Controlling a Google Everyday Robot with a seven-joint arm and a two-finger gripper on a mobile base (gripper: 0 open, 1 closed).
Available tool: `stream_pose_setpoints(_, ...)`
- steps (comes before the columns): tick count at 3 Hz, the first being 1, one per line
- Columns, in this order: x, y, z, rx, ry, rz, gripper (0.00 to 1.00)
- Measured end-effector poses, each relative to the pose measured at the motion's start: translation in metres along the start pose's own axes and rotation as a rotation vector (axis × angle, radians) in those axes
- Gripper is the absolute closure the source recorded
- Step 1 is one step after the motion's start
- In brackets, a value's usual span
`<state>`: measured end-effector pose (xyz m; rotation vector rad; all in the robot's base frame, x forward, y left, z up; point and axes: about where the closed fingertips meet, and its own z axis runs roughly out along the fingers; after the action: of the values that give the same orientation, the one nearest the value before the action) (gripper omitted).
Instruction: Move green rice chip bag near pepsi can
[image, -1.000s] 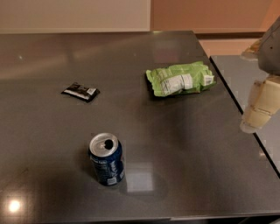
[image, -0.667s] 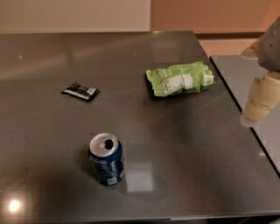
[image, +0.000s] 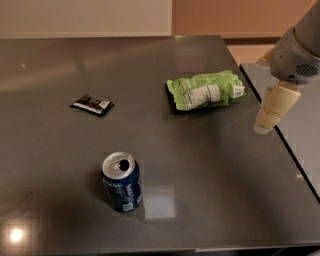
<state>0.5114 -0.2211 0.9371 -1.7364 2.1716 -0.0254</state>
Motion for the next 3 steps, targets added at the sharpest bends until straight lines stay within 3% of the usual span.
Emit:
stream_pose_setpoints(1,-0.016,-0.023,0.023,0.013,-0.029,-0.031,0.0)
stream_pose_setpoints(3,-0.037,-0.071,0.064,-0.03,-0.079,-0.028,0.0)
